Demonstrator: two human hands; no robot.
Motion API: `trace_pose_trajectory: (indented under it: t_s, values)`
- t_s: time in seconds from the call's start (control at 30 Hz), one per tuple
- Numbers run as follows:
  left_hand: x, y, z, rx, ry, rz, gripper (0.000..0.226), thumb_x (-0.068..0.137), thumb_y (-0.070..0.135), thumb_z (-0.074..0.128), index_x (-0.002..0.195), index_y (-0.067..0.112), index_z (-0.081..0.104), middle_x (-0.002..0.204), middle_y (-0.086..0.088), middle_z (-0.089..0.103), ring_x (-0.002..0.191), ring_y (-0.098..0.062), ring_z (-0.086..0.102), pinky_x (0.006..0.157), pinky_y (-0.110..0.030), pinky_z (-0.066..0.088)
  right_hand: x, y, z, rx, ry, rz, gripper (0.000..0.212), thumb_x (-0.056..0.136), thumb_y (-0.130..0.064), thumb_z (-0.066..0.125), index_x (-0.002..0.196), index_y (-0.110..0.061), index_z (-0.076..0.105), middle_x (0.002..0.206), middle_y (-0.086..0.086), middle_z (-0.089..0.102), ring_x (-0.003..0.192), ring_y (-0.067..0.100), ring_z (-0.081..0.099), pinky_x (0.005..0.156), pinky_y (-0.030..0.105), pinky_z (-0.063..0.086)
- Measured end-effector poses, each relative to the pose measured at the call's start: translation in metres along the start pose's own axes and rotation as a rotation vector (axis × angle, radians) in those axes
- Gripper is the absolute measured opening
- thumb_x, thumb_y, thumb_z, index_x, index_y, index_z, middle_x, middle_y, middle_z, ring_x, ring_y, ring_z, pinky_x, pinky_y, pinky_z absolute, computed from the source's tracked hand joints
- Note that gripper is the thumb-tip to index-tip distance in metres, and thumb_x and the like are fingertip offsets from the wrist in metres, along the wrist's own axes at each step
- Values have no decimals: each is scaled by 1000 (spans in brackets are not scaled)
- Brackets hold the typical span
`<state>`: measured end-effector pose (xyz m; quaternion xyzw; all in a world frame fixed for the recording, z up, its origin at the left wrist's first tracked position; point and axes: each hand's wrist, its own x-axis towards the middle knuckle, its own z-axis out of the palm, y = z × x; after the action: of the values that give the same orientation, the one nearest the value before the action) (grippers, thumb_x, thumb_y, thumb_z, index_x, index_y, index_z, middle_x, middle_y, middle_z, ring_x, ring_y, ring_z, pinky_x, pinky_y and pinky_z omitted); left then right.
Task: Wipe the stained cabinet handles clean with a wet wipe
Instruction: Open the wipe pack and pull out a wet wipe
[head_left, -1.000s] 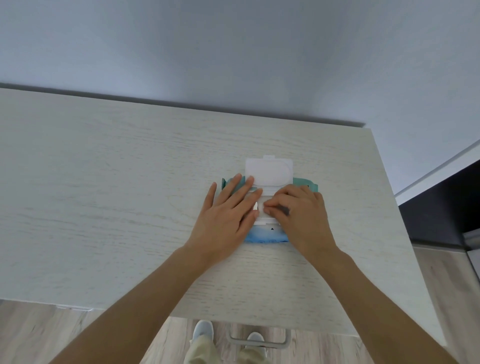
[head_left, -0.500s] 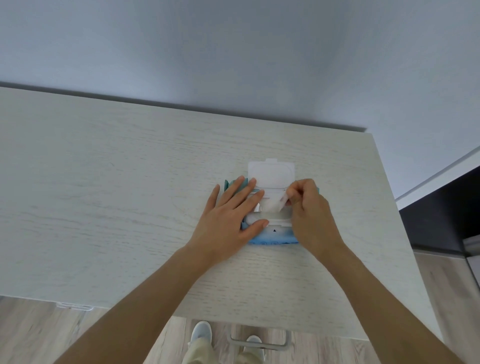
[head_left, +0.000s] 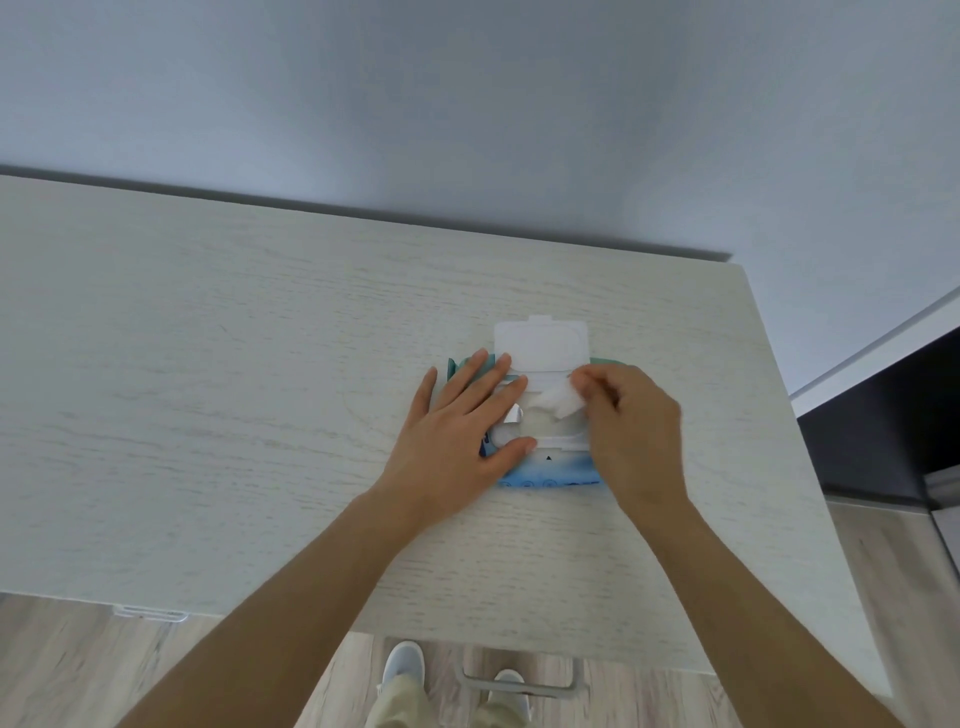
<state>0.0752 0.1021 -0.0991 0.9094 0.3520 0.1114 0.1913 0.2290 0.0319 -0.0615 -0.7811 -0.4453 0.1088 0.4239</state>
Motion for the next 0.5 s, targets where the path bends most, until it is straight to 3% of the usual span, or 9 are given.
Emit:
trace_pose_trajectory:
  t_s: [0.07,0.2,0.33,0.43,0.5]
  values:
    - [1,0,0,-2,9,1,66,91,60,34,151,34,21,156,20,2,139,7,-19,119,-36,-8,0,2,0,16,42,76,13,93,-13,53,96,-17,65,93,-5,59,83,8,55,67,3,37]
    - [0,0,2,-9,20,1,65,92,58,38,150,32,24,158,17,6,143,2,-14,120,-37,-6,-6,0,7,-130,-79,-168,19,91,-18,58,108,-13,67,105,-1,47,88,11,49,74,12,41]
    - [0,0,2,15,11,-5,66,92,59,35,151,32,21,158,17,4,143,1,-15,120,-37,-7,-5,3,11,-266,-174,-290,19,85,-14,66,101,-6,71,97,10,57,88,24,52,72,25,44]
    - [1,0,2,6,4,-19,68,90,62,33,151,34,20,158,18,4,140,5,-18,119,-36,-9,-4,2,10,-243,-88,-306,11,86,-4,63,92,0,71,87,11,61,79,22,56,70,16,41]
    - [2,0,1,1,-4,-29,70,88,63,30,151,34,20,158,19,3,139,7,-19,119,-35,-10,0,0,2,-69,78,-117,10,88,-7,61,89,-8,71,87,0,59,76,12,55,69,6,39]
